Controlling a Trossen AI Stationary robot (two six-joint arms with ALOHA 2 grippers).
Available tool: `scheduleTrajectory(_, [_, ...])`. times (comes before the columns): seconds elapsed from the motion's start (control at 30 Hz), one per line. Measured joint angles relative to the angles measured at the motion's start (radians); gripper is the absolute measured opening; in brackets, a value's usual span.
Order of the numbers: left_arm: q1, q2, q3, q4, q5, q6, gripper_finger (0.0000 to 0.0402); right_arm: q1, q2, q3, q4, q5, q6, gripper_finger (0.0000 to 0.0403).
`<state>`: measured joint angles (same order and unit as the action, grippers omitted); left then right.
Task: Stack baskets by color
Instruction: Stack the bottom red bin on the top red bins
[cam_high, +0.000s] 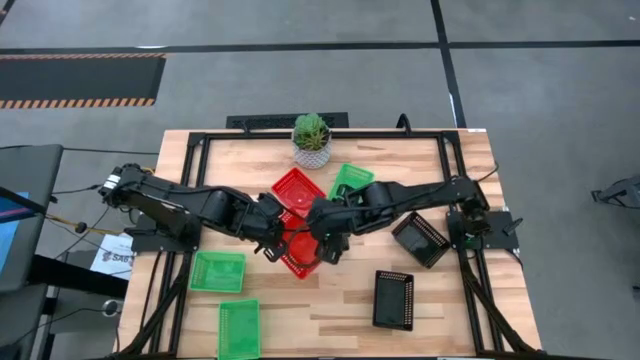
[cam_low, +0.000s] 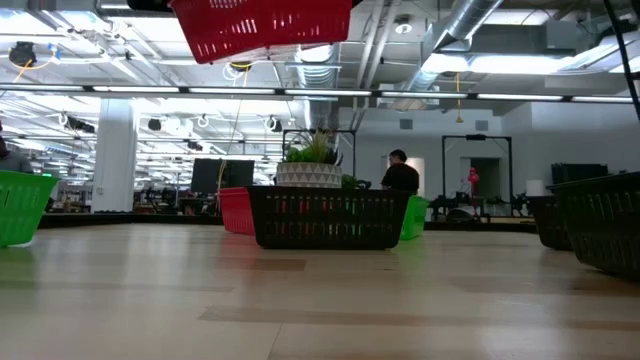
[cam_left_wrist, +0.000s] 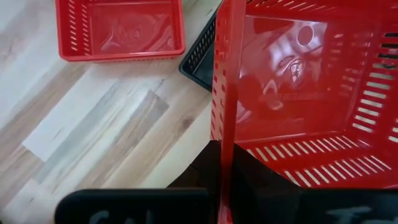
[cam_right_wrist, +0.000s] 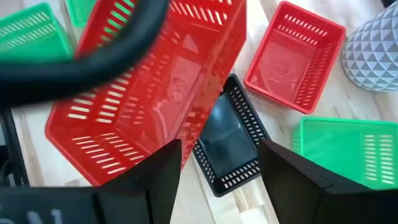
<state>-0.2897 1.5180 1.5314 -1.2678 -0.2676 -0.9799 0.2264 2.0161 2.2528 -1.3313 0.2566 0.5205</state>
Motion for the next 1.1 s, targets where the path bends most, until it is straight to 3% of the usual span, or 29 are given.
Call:
scheduleTrajectory(0.3, [0.0, 0.0, 0.0, 0.005, -0.025, 0.017, 0.0, 0.008, -0.011, 0.003, 0.064, -0.02, 0.036, 0.0233])
scheduleTrajectory(0.87, [0.003, 0.0, 0.0, 0.057, -0.031, 0.034, 0.0, -0.006, 0.0, 0.0, 0.016, -0.01, 0.03, 0.023])
scheduleTrajectory(0.97, [0.003, 0.001, 0.0, 0.059, -0.029, 0.034, 0.0, -0.012, 0.002, -0.001, -0.008, -0.005, 0.034, 0.0208])
scheduleTrajectory(1.1, [0.004, 0.001, 0.0, 0.077, -0.034, 0.054, 0.0, -0.021, 0.001, 0.0, -0.042, -0.022, 0.013, 0.0143])
